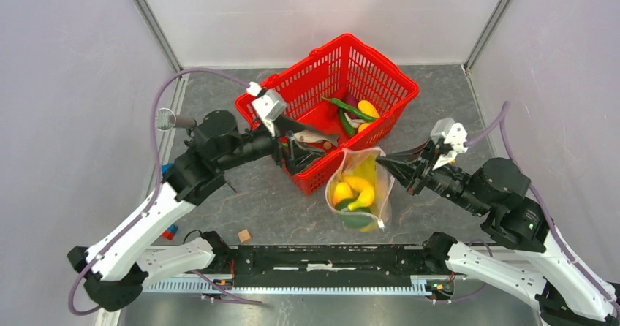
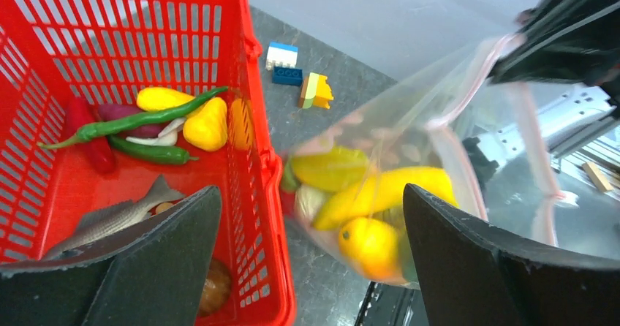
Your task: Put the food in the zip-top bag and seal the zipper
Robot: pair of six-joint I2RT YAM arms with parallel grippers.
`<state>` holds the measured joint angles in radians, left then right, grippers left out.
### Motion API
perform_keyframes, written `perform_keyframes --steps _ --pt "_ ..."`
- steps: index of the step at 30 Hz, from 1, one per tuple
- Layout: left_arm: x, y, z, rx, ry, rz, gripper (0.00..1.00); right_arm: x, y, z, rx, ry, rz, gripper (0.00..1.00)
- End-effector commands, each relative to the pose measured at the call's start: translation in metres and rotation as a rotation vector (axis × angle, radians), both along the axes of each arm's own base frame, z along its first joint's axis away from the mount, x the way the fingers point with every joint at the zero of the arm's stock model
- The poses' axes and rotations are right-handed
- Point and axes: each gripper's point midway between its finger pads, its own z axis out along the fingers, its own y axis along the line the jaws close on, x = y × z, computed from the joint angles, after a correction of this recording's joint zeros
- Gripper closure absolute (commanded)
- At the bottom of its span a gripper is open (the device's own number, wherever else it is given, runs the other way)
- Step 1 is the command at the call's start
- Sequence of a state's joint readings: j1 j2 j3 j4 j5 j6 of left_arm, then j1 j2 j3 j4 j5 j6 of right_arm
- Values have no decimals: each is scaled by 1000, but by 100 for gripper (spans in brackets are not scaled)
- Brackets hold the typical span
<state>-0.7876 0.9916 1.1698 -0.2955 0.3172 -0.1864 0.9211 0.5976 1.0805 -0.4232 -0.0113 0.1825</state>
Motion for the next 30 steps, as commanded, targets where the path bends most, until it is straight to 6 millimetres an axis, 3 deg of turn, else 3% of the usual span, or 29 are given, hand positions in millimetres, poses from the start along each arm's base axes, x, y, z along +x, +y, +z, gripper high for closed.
perform_keyframes --steps 1,3,7,10,13,18,30 --pt "-28 22 20 -17 -118 -47 0 -36 16 -23 -120 -37 238 96" --pt "-37 31 16 -22 -131 -51 0 -44 23 -36 -134 -17 304 97" --pt "-50 33 -10 -3 -80 -96 0 -54 38 -71 -187 19 414 99" --pt "-58 31 -35 6 -17 -130 0 -52 45 -93 -228 50 444 99" --pt "-79 26 -40 -37 -13 -241 0 -45 48 -106 -267 63 426 100" --pt "-107 20 -44 -53 28 -409 0 -43 57 -105 -264 26 453 99" --pt "-121 -3 -62 -33 57 -440 1 -25 58 -89 -233 -10 362 97"
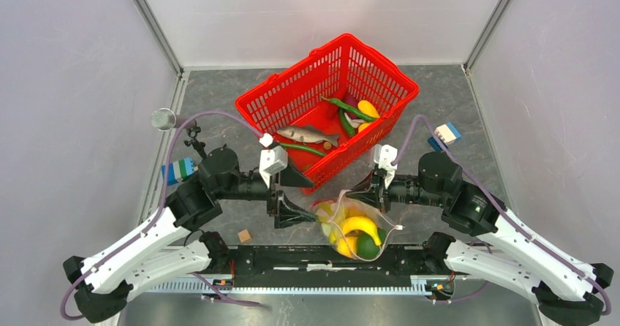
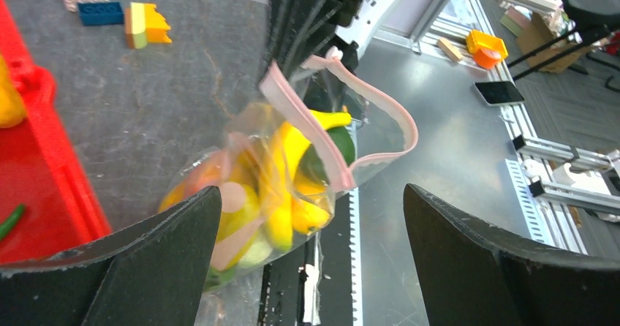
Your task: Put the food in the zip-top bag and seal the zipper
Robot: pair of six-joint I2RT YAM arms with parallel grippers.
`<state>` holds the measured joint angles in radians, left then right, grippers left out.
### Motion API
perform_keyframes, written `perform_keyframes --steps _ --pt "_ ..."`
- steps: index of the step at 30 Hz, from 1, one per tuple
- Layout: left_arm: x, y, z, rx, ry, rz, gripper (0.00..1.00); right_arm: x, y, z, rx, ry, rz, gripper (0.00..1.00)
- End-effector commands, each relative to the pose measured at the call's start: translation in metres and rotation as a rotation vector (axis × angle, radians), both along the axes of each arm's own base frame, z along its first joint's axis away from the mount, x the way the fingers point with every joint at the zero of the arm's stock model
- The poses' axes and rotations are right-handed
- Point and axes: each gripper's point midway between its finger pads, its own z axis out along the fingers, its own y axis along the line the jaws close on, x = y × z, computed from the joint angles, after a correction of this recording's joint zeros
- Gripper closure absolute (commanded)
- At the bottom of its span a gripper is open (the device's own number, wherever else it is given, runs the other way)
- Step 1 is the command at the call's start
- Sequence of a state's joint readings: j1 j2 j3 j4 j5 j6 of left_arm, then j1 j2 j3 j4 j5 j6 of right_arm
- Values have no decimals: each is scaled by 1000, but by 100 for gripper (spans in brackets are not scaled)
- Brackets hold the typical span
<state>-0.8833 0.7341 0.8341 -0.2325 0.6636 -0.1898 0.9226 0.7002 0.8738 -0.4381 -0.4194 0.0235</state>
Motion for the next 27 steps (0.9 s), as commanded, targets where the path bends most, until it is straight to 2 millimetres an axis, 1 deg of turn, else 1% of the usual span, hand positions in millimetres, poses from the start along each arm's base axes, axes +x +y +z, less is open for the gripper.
perform_keyframes --steps 1,3,5,7,8,11,14,15,18,22,24,27 --pt "-5 -14 -4 -1 10 4 1 12 2 30 83 -82 -51 97" --pt "-7 -20 -10 17 8 0 2 12 5 30 95 -77 -45 97" --pt "-13 -28 -17 35 1 -25 2 23 4 28 94 -75 -103 97" --pt "-11 -35 -27 66 -20 -5 3 30 3 26 83 -74 -144 97" --pt "-6 -37 -33 85 -34 20 3 31 3 26 80 -76 -144 97" --pt "20 -40 -57 143 -57 149 7 35 -1 23 56 -85 -173 98" --pt "40 -42 -71 183 -67 247 8 49 -14 10 13 -66 -291 98" --pt "49 -41 -74 195 -76 290 7 52 -18 6 1 -57 -317 98" --pt "76 -39 -79 219 -116 418 4 51 -24 -6 -12 -33 -342 98" --pt "111 -29 -86 278 -176 584 1 55 -31 -18 -15 -14 -395 98" --pt "128 -23 -88 297 -182 641 0 56 -33 -25 -27 -5 -409 98" --pt "152 -17 -93 319 -164 675 0 58 -33 -30 -28 2 -422 98"
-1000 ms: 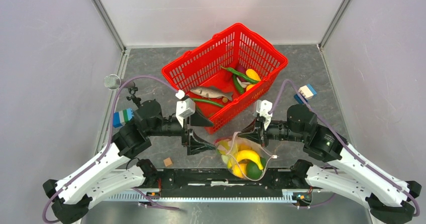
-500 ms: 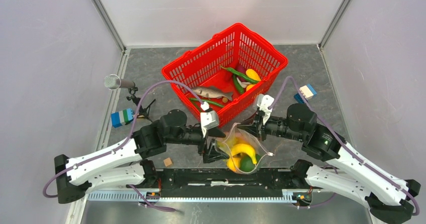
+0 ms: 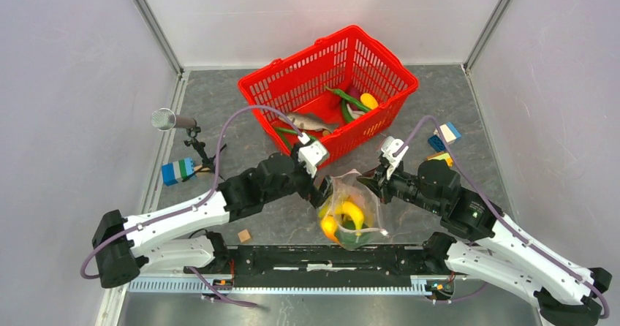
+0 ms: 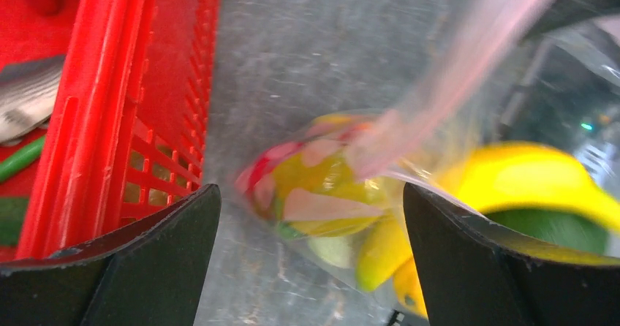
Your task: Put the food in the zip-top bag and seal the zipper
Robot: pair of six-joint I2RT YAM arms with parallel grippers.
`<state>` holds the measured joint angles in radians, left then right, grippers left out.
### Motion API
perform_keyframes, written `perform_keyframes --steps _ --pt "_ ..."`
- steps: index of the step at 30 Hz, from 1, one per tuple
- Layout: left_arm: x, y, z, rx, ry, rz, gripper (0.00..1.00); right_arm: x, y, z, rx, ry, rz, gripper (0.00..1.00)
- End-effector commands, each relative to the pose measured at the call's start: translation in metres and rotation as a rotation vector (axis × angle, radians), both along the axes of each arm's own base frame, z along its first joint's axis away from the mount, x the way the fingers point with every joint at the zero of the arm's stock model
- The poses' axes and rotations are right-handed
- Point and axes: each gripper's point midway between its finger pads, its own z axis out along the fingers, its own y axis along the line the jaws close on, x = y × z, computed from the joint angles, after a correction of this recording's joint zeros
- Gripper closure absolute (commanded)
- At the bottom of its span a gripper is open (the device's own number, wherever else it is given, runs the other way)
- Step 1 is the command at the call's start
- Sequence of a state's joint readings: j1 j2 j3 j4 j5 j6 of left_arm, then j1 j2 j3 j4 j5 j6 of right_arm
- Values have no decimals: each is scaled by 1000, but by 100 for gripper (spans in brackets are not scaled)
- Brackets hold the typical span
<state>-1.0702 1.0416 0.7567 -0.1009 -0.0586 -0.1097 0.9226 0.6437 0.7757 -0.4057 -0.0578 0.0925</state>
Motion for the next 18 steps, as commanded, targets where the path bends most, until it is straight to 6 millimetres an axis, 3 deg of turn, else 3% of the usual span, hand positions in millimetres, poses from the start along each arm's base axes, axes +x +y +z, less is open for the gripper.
perform_keyframes --steps 1,4,9,13,18 --pt "59 17 16 13 -89 158 0 7 -3 -4 11 8 -56 98" --pt "53 14 21 0 -89 85 0 9 -1 -3 1 -4 -50 98" --pt "13 31 72 -252 -175 -7 0 7 7 3 -29 -40 18 98" --pt "-17 42 95 -262 -148 -102 0 -1 19 5 -30 -44 105 98" --pt "-52 32 93 -228 -82 -316 0 -9 31 13 -9 -67 199 98"
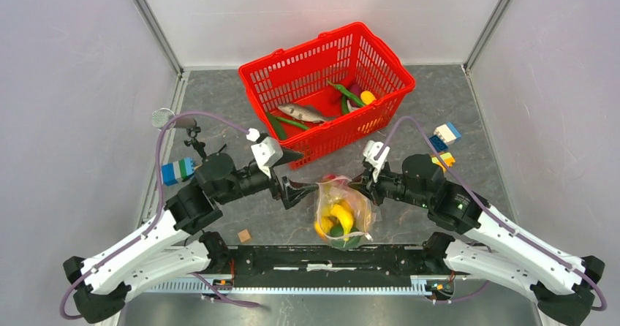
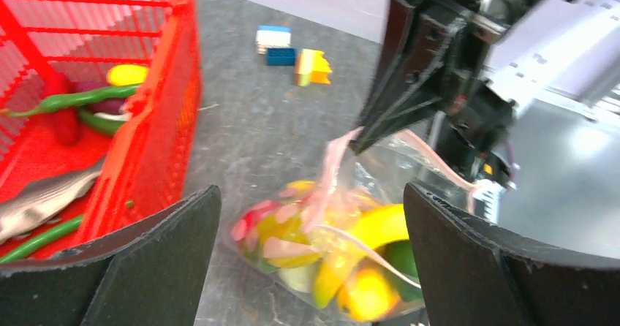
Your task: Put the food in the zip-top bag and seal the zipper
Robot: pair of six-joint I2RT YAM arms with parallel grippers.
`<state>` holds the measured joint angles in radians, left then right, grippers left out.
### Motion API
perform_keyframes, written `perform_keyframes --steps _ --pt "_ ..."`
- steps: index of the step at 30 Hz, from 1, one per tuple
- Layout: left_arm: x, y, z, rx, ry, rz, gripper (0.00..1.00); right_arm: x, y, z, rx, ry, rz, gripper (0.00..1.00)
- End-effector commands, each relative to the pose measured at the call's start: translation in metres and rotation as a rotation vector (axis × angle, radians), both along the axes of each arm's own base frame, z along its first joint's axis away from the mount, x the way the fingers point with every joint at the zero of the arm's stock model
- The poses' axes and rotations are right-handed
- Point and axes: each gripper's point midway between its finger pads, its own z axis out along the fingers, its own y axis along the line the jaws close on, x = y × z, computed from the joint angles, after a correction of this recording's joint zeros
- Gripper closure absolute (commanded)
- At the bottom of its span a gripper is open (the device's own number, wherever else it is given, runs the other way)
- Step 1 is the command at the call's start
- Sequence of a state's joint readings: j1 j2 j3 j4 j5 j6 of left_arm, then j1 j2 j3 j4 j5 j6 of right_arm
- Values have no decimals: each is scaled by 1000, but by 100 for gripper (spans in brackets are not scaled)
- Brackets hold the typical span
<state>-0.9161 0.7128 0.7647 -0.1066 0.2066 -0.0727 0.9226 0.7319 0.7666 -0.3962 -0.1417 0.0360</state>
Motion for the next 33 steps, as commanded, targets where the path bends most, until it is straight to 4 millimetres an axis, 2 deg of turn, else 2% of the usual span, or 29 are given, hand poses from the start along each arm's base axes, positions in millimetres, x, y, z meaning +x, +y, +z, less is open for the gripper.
perform_keyframes --steps 1,4,9,12,18,25,27,28,31,33 --pt "-36 -14 -17 101 62 -236 0 -9 18 39 84 -88 129 98" --pt "-40 -25 -24 152 95 -311 0 -21 26 43 104 -81 214 98" --pt "-24 -36 -46 245 118 -300 6 -31 30 48 121 -85 284 99" --pt "-18 -37 -46 241 94 -273 10 -33 30 50 121 -87 292 98" --pt "-13 -31 -49 258 70 -240 44 -32 26 52 115 -91 277 98" --pt "-9 -35 -59 292 96 -238 73 -35 23 48 137 -79 261 97" --pt "-4 -35 -59 296 100 -210 90 -30 18 47 137 -77 215 90" --pt "1 -34 -58 296 101 -181 93 -25 15 46 132 -82 179 82" --pt "12 -30 -56 291 106 -103 98 -16 -2 47 145 -79 62 47" --pt "17 -30 -54 282 122 -68 98 -12 -18 51 172 -100 -24 31"
